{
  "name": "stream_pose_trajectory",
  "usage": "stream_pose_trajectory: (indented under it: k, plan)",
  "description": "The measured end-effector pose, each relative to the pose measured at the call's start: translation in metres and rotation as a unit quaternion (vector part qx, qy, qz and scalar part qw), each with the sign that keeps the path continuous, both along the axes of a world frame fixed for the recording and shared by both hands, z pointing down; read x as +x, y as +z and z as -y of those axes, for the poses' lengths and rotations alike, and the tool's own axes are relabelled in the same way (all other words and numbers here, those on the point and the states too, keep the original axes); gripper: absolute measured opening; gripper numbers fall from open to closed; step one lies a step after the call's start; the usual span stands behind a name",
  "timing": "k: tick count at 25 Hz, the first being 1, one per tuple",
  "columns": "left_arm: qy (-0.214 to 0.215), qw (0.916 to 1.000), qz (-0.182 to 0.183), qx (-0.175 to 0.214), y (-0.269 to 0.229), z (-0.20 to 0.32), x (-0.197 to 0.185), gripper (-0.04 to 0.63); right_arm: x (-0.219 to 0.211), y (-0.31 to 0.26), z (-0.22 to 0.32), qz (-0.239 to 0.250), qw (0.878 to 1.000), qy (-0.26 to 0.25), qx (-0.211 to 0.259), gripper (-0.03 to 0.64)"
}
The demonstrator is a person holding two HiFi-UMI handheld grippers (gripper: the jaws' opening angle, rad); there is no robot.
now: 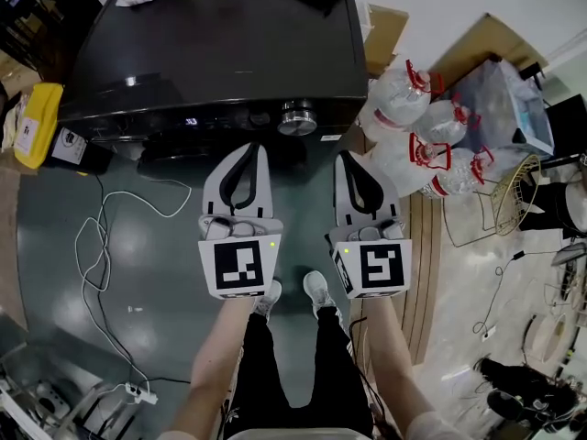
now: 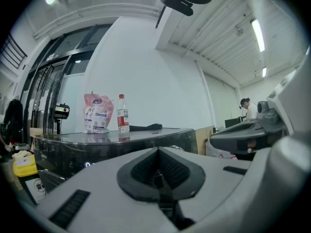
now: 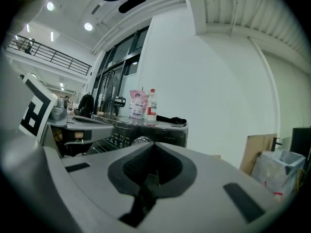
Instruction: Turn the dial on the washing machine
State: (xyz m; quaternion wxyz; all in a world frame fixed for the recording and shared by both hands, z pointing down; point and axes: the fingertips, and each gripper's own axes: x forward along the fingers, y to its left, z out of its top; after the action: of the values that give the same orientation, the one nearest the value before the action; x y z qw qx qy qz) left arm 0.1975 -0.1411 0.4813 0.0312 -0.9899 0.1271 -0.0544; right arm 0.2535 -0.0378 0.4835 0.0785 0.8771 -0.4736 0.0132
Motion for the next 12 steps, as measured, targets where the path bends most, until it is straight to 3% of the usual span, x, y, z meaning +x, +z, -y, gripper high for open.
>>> stream_pose_trajectory:
  k: [5, 12]
  plan:
    - [0.05, 0.9985, 0.012, 0.02, 0.005, -0.021, 0.025, -0.002, 0.003, 0.013, -0.009, 0.01, 1.0, 0.001, -0.011, 0.003]
    - [0.028, 0.9989, 0.029, 0.024, 0.024, -0.009, 0.043, -0.002, -0.002, 0.031, -0.008, 0.024, 0.999, -0.01, -0.023, 0.003]
